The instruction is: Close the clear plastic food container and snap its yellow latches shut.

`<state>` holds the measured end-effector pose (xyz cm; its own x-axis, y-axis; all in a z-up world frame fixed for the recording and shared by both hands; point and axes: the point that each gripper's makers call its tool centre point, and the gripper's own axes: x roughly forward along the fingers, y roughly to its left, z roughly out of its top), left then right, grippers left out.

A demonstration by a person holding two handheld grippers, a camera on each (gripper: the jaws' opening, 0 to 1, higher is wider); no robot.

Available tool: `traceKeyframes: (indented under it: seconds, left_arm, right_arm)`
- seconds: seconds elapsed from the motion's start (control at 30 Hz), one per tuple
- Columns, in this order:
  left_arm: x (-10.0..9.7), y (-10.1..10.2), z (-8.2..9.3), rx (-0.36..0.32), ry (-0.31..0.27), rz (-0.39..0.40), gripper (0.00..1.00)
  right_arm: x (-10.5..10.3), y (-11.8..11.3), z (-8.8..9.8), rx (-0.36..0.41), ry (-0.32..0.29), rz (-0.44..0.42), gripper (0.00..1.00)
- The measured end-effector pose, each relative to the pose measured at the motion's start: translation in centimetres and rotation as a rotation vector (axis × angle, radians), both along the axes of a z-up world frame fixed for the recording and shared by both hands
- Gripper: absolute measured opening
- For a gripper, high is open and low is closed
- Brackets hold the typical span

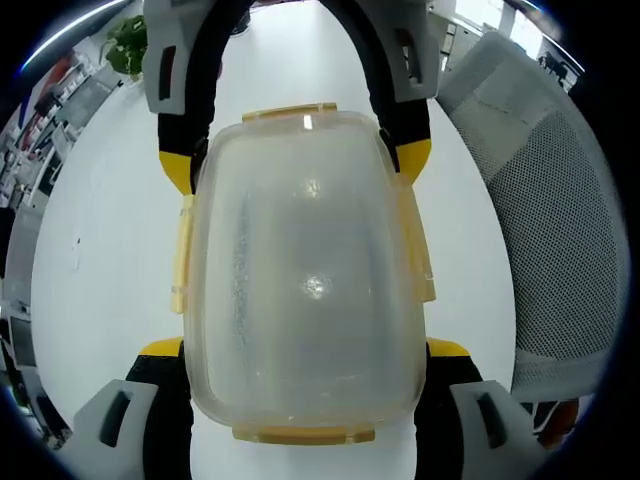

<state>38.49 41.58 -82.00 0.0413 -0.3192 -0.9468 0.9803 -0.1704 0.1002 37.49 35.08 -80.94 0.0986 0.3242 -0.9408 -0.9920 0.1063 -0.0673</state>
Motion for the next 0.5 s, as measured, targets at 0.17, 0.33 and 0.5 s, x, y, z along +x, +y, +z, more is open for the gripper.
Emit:
traceKeyframes:
  seconds: [0.17,0.33,0.5]
  left_arm:
    - [0.6,-0.1,0.1,-0.003,0.002,0.003,0.94]
    - [1.3,-0.1,0.1,-0.005,0.003,0.000,0.94]
    - [1.9,-0.2,0.2,-0.009,0.004,0.004,0.94]
  right_arm:
    - [0.6,-0.1,0.1,0.000,0.001,0.003,0.86]
    - [1.3,-0.2,0.1,0.000,0.000,-0.002,0.86]
    - [2.0,-0.2,0.2,0.000,0.001,0.001,0.86]
